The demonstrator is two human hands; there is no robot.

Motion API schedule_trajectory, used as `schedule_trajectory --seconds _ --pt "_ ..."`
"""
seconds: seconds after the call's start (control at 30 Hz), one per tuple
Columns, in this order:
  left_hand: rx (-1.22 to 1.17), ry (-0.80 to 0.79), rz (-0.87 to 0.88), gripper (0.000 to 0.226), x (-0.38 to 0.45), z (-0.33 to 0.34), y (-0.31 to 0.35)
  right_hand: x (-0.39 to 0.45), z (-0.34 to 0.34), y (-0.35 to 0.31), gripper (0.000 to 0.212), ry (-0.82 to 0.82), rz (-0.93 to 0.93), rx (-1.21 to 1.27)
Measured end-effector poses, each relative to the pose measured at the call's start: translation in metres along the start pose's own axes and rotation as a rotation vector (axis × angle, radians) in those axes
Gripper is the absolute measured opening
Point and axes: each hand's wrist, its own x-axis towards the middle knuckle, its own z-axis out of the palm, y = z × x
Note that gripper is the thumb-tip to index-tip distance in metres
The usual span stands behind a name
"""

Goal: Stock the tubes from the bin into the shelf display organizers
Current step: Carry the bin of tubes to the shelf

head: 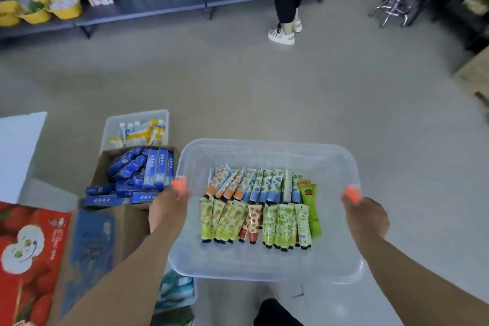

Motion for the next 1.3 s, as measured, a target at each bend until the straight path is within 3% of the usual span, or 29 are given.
schedule_trajectory --seconds 0.5,0.93,1.3 --pt "0.066 -0.069 0.448 0.037 0.134 0.0 0.234 0.129 -0.088 -0.07 0.047 0.181 0.203 0.154" --pt "0.087 -0.133 0.632 0.047 0.27 0.026 0.448 0.265 -0.135 -0.149 0.048 0.311 0.359 0.359" --pt "0.121 -0.156 0.688 0.046 0.359 0.081 0.682 0.468 -0.197 -0.209 0.045 0.328 0.412 0.421"
